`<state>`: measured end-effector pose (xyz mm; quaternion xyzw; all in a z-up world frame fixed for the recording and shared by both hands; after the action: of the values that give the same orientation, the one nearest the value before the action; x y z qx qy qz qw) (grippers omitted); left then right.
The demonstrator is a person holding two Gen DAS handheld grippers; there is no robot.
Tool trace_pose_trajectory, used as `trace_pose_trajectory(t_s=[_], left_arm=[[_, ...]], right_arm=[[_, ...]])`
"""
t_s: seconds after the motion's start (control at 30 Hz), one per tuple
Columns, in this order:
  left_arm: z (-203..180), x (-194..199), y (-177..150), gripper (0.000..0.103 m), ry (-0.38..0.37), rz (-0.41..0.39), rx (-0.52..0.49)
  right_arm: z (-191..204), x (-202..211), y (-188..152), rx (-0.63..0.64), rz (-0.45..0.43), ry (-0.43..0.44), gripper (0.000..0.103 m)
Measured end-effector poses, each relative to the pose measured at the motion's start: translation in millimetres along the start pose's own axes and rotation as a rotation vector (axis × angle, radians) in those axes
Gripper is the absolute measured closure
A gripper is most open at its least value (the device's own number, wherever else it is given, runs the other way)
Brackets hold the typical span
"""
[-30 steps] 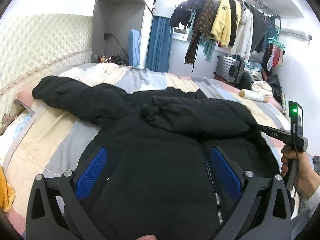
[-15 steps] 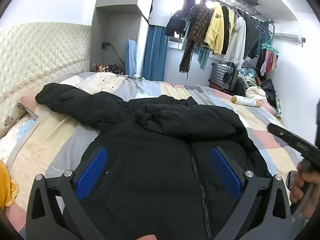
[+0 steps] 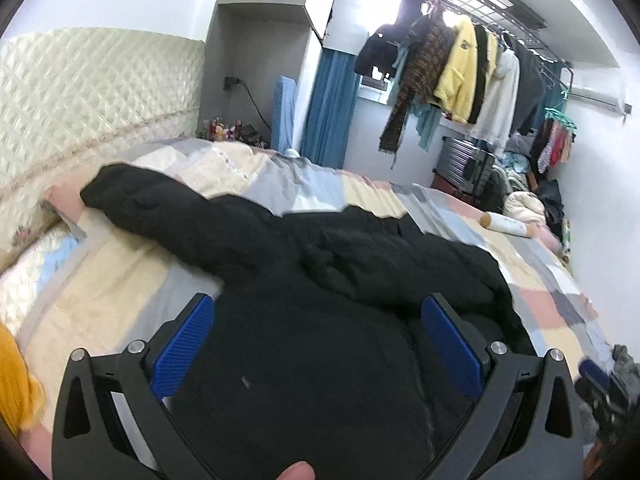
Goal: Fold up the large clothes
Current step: 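Move the left gripper to the other sleeve cuff and close it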
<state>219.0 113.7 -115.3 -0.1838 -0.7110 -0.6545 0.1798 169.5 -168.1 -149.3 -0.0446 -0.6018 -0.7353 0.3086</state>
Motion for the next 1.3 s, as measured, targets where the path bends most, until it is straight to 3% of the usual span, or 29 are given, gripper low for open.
trace_pose_trajectory(t_s=[0.13, 0.23, 0.37, 0.5, 0.53, 0.57, 0.67, 0.8, 0.87, 0.93, 1.17, 1.3], left_arm=[[46.0, -20.5, 26.4, 0.000, 0.031, 0.009, 0.030], [99.5, -45.7, 39.4, 0.000, 0.070, 0.064, 0.090], [180.9, -72.4, 51.9, 0.000, 0.147, 0.067, 0.126], [258.9, -102.0, 39.2, 0.000, 0.161, 0.086, 0.258], [275.2, -107.7, 35.0, 0.000, 0.158, 0.080, 0.304], [291.7, -113.7, 29.8, 0.000, 0.151, 0.073, 0.350], [336.5, -136.4, 11.9, 0.001, 0.151, 0.060, 0.460], [371.5, -168.5, -2.5, 0.002, 0.132, 0.052, 0.510], [383.0, -182.3, -2.9, 0.006, 0.107, 0.040, 0.528], [394.6, -195.0, -4.4, 0.007, 0.104, 0.037, 0.535], [423.1, -241.8, -15.2, 0.009, 0.022, 0.015, 0.691], [429.5, -246.3, -17.9, 0.015, 0.023, -0.051, 0.767]], right_arm=[[-4.4, -4.5, -5.7, -0.023, 0.019, 0.001, 0.060], [-6.5, -8.3, -8.8, -0.044, 0.042, 0.008, 0.059], [-9.5, -13.8, -13.0, -0.069, 0.055, -0.009, 0.051], [-12.2, -25.2, -12.6, -0.093, 0.067, -0.045, 0.040], [-12.7, -27.3, -12.4, -0.095, 0.067, -0.055, 0.030], [-12.3, -30.3, -12.3, -0.096, 0.066, -0.064, 0.027], [-9.6, -42.6, -13.6, -0.108, 0.090, -0.075, 0.025], [5.2, -64.8, -13.2, -0.095, 0.118, -0.072, 0.025], [8.2, -74.0, -12.8, -0.112, 0.126, -0.068, 0.017], [6.9, -83.2, -11.8, -0.142, 0.134, -0.062, 0.017], [4.7, -105.5, -9.2, -0.178, 0.172, -0.094, 0.017], [4.5, -109.5, -13.5, -0.156, 0.191, -0.121, 0.017]])
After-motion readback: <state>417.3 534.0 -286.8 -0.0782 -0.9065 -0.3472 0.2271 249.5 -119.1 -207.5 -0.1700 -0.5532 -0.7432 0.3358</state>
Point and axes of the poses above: each gripper's, at about its wrist camera, not at the fingertips, and x roughly against the way its jaws point, z to its left, y to its top, the point moved 5 cm from there along -x, roughly the way its jaws point, and after that the axes turned 9 degrees about -x, right-handed, at the moved point
